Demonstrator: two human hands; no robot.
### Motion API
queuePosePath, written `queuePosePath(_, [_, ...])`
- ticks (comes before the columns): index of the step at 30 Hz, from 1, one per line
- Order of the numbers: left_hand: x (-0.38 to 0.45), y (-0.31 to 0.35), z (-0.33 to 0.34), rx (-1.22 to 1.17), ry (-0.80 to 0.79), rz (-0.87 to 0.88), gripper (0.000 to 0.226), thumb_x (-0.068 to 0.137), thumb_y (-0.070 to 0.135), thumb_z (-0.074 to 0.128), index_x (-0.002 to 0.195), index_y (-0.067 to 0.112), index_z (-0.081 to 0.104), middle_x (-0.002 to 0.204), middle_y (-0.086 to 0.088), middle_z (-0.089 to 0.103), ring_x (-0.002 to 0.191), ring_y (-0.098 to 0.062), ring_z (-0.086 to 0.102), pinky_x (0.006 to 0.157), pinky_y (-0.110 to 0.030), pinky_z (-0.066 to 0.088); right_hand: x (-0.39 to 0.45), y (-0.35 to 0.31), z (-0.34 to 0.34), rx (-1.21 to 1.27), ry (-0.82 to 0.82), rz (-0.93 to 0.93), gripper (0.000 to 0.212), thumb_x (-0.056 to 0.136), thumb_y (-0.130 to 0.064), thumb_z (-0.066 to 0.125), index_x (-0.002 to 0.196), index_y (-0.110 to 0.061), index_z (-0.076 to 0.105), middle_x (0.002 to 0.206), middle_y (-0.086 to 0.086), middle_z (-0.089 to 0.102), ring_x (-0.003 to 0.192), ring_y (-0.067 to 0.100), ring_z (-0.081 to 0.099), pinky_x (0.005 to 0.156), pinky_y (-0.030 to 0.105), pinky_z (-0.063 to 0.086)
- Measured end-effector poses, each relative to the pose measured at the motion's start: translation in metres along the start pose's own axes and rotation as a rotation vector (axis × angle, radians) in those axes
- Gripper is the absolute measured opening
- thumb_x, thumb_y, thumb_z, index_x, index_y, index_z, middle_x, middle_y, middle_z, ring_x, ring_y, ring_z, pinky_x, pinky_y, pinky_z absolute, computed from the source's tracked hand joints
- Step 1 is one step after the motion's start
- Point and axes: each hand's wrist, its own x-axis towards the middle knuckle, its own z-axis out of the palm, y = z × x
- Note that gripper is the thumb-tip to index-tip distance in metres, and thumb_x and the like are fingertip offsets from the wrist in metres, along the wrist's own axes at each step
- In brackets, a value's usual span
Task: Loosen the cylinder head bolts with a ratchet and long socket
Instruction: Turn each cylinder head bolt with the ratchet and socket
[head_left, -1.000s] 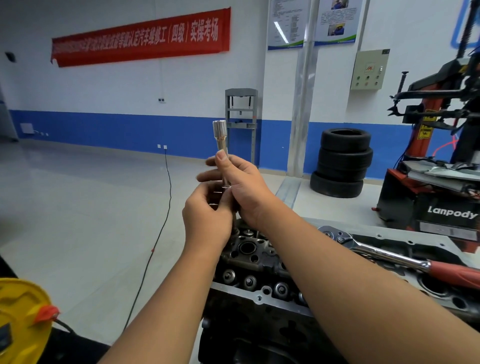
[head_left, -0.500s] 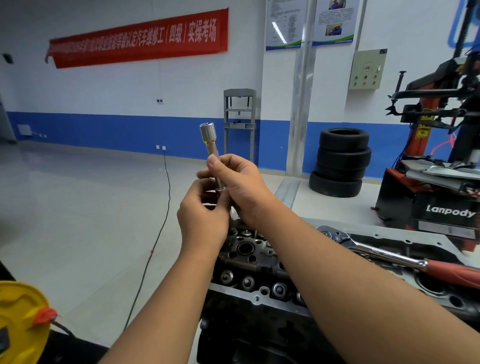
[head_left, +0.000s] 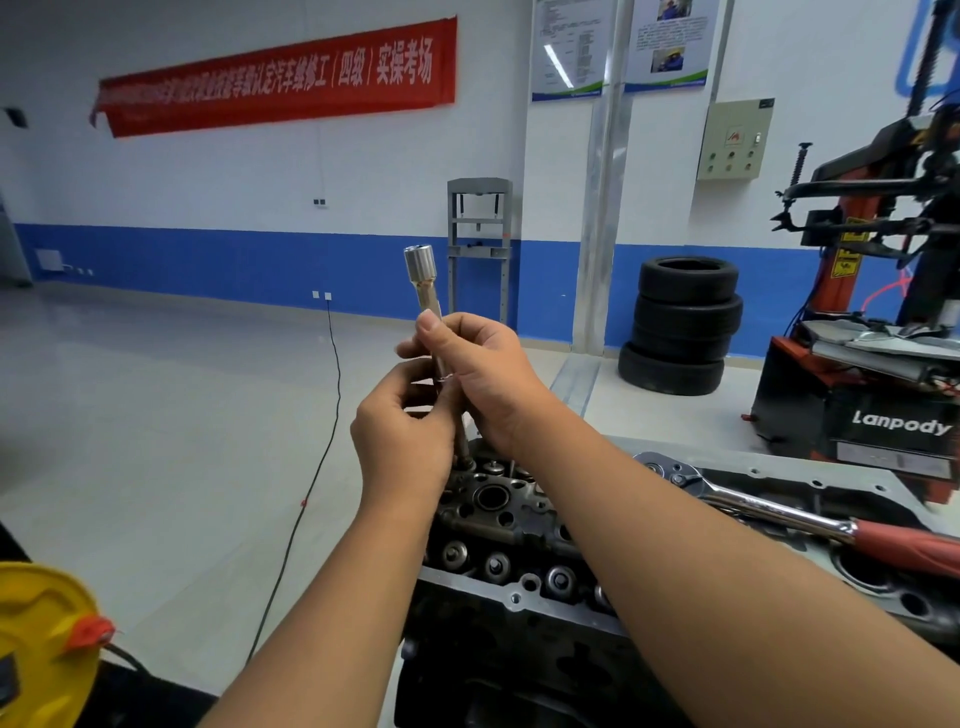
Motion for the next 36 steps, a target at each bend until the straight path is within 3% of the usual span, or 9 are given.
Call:
queuePosePath(2, [-0.0021, 0.0032, 0.0009, -0.029, -0.016, 0.001, 0.014, 0.099, 0.045, 0.062, 0.092, 0.042, 0.075, 0.084, 0.011, 0.077, 0.077, -0.019, 0.077, 0.073, -0.054, 0.065, 0.0003, -0.0008, 0.0005, -0.031, -0.012, 0.005, 0.03, 0.102, -0.035, 0.064, 0.094, -0.007, 0.072, 0.099, 0.008, 0.077, 0.083, 0.017, 0.071, 0.075, 0.045, 0.065])
queuePosePath(5, [-0.0031, 0.0045, 0.0015, -0.017, -0.033, -0.006, 0.027, 0.105, 0.033, 0.053, 0.092, 0.045, 0.073, 0.089, 0.011, 0.077, 0.088, -0.016, 0.076, 0.082, -0.055, 0.063, 0.0004, -0.0011, 0.0002, -0.087, -0.022, 0.014, 0.039, 0.105, -0.043, 0.056, 0.094, -0.01, 0.075, 0.099, 0.005, 0.078, 0.078, 0.009, 0.07, 0.063, 0.028, 0.058])
queuePosePath(12, [-0.0009, 0.0001, 0.0003, 0.049, 0.031, 0.058, 0.017, 0.095, 0.03, 0.077, 0.088, 0.04, 0.066, 0.087, 0.024, 0.072, 0.075, -0.008, 0.073, 0.07, -0.05, 0.066, 0.0009, 0.0028, -0.0019, 0.001, -0.02, 0.0, 0.019, 0.097, -0.028, 0.072, 0.095, -0.009, 0.07, 0.105, 0.015, 0.077, 0.092, 0.03, 0.073, 0.089, 0.062, 0.059])
queuePosePath(15, [-0.0037, 0.0052, 0.0009, -0.032, -0.032, 0.028, 0.014, 0.101, 0.044, 0.061, 0.092, 0.042, 0.073, 0.087, 0.011, 0.076, 0.083, -0.018, 0.075, 0.076, -0.056, 0.064, 0.0016, 0.0014, -0.0012, -0.026, -0.027, 0.008, 0.03, 0.102, -0.035, 0.064, 0.095, -0.007, 0.073, 0.102, 0.01, 0.077, 0.083, 0.019, 0.072, 0.075, 0.042, 0.063])
queuePosePath(18, [-0.0034, 0.0059, 0.0015, -0.029, -0.04, -0.006, 0.028, 0.105, 0.033, 0.052, 0.09, 0.044, 0.072, 0.087, 0.007, 0.077, 0.087, -0.021, 0.076, 0.081, -0.057, 0.063, 0.0016, 0.001, -0.0002, -0.081, -0.017, 0.022, 0.038, 0.104, -0.043, 0.057, 0.096, -0.01, 0.075, 0.1, 0.005, 0.078, 0.081, 0.011, 0.071, 0.066, 0.028, 0.057])
queuePosePath(24, [-0.0018, 0.0008, -0.0017, 0.048, 0.055, 0.066, 0.021, 0.094, 0.029, 0.079, 0.087, 0.045, 0.067, 0.087, 0.028, 0.072, 0.077, -0.001, 0.072, 0.072, -0.047, 0.066, 0.001, 0.0012, -0.0023, -0.016, -0.034, 0.008, 0.022, 0.099, -0.031, 0.069, 0.098, -0.009, 0.069, 0.104, 0.014, 0.077, 0.09, 0.028, 0.073, 0.088, 0.059, 0.061])
queuePosePath(27, [-0.003, 0.0039, 0.0, -0.007, 0.009, 0.029, 0.013, 0.1, 0.042, 0.066, 0.089, 0.043, 0.072, 0.088, 0.018, 0.076, 0.08, -0.009, 0.075, 0.075, -0.051, 0.065, 0.0007, -0.0002, -0.0002, -0.039, -0.04, 0.027, 0.032, 0.104, -0.039, 0.06, 0.094, -0.011, 0.071, 0.102, 0.008, 0.077, 0.085, 0.022, 0.072, 0.083, 0.054, 0.061])
queuePosePath(31, [-0.0032, 0.004, 0.0027, 0.006, -0.054, 0.018, 0.03, 0.107, 0.027, 0.054, 0.091, 0.047, 0.07, 0.089, 0.015, 0.076, 0.086, -0.008, 0.074, 0.083, -0.046, 0.063, 0.0013, -0.0006, -0.0001, -0.104, -0.021, 0.031, 0.041, 0.104, -0.048, 0.055, 0.091, -0.015, 0.075, 0.101, 0.005, 0.079, 0.083, 0.015, 0.071, 0.079, 0.047, 0.057])
queuePosePath(36, [-0.0014, 0.0012, 0.0005, 0.113, 0.021, 0.076, 0.018, 0.098, 0.026, 0.073, 0.09, 0.041, 0.066, 0.076, 0.018, 0.072, 0.071, 0.004, 0.068, 0.06, -0.019, 0.052, -0.0003, 0.0018, -0.0001, 0.013, -0.039, 0.0, 0.017, 0.098, -0.027, 0.071, 0.096, -0.01, 0.069, 0.104, 0.017, 0.076, 0.092, 0.026, 0.072, 0.092, 0.058, 0.06])
